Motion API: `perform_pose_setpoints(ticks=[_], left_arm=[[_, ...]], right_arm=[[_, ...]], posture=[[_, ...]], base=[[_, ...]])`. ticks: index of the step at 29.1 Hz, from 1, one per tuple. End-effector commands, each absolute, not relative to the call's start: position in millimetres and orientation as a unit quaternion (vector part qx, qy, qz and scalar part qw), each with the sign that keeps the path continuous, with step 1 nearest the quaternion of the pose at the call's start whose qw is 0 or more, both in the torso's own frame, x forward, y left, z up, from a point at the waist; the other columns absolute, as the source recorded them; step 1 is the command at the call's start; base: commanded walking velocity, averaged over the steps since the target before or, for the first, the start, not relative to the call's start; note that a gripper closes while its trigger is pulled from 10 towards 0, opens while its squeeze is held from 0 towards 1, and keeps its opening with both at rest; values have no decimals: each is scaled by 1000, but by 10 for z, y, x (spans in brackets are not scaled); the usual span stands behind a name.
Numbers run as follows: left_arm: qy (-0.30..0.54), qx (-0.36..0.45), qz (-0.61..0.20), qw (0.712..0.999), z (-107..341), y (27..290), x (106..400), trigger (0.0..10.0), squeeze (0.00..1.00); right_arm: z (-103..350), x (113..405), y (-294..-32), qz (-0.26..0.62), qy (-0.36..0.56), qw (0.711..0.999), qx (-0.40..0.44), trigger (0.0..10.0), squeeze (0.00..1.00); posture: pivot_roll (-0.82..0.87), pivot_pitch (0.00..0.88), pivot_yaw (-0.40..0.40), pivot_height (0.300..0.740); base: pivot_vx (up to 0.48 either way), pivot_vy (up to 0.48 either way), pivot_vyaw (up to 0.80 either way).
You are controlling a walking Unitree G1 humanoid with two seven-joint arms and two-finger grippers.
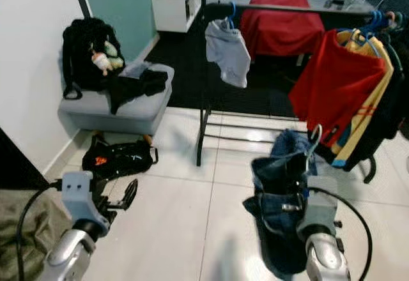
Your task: Hang hanger
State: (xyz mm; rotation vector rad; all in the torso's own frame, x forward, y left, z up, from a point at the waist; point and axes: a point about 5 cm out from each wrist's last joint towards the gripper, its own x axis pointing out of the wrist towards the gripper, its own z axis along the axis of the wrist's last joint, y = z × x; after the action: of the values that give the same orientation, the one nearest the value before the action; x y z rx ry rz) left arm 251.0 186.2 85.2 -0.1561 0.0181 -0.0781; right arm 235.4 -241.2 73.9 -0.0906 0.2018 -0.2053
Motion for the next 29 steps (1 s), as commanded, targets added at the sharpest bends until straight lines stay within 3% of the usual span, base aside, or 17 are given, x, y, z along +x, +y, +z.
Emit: perform_pose_setpoints(ticks=[1,6,29], left_arm=[[16,-78,-41,996,817,1859,2479,10000,0],[16,-78,-42,996,816,1858,2480,10000,0],[16,-77,-43,996,813,1863,2482,10000,0]], right_arm=[[854,2372,-2465,-114,71,990,-52,10000,0],[855,2374,-2467,-115,69,990,-51,10000,0],[871,2379,-2462,-114,61,990,-48,10000,0]], posture=[[-51,52,-14,740],[-51,51,-14,740],[-48,53,-14,740]], base=[[480,0,-800],[480,0,-800],[480,0,0]])
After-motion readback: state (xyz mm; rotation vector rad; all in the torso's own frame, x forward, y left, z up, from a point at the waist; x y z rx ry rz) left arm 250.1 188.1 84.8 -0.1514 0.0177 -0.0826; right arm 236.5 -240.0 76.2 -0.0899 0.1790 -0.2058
